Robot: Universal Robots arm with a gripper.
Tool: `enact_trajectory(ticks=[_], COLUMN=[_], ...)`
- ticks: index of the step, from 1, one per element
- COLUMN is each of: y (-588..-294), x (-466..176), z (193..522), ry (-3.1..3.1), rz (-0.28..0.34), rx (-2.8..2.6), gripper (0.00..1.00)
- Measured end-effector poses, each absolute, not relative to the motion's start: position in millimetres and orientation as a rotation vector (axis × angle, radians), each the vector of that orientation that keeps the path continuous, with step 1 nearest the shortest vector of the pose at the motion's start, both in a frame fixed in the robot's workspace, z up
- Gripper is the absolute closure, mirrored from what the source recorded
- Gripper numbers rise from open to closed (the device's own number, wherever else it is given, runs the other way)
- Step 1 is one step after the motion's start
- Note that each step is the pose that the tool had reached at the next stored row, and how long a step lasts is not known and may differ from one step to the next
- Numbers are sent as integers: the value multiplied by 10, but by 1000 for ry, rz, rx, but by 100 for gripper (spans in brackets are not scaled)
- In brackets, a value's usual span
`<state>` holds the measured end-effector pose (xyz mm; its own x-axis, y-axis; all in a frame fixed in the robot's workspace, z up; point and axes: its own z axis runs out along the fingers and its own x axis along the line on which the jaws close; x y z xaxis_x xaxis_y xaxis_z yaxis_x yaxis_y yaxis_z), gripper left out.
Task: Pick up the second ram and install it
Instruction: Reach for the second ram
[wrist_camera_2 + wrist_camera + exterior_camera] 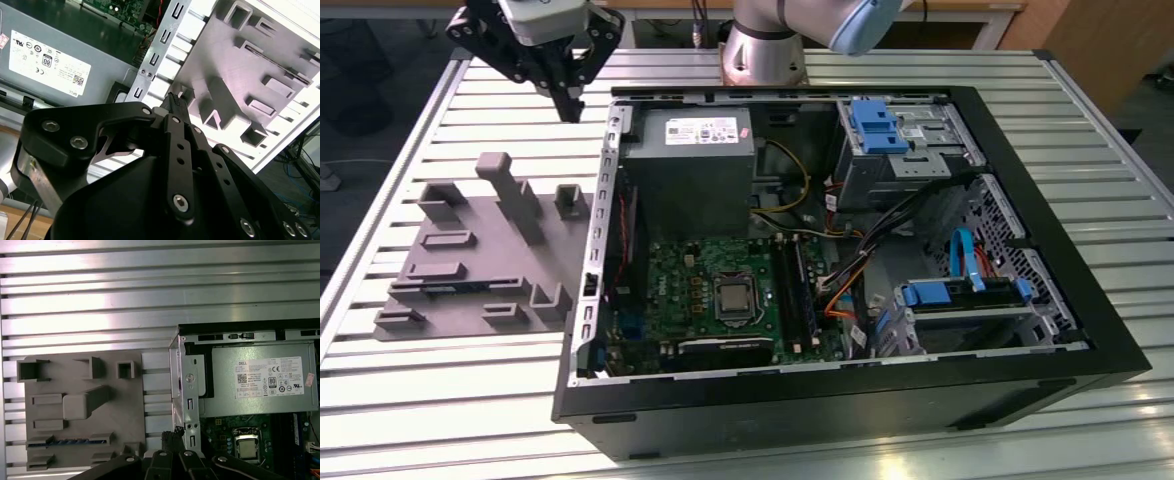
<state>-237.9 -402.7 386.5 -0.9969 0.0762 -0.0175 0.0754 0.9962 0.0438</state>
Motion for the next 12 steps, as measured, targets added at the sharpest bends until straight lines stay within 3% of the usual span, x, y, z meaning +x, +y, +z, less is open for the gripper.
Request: enact_trajectory(ticks=[12], y=[-4027], x=[-2411], z=[3864], ry=[3119], rz=[67], rx=[118], gripper=[89])
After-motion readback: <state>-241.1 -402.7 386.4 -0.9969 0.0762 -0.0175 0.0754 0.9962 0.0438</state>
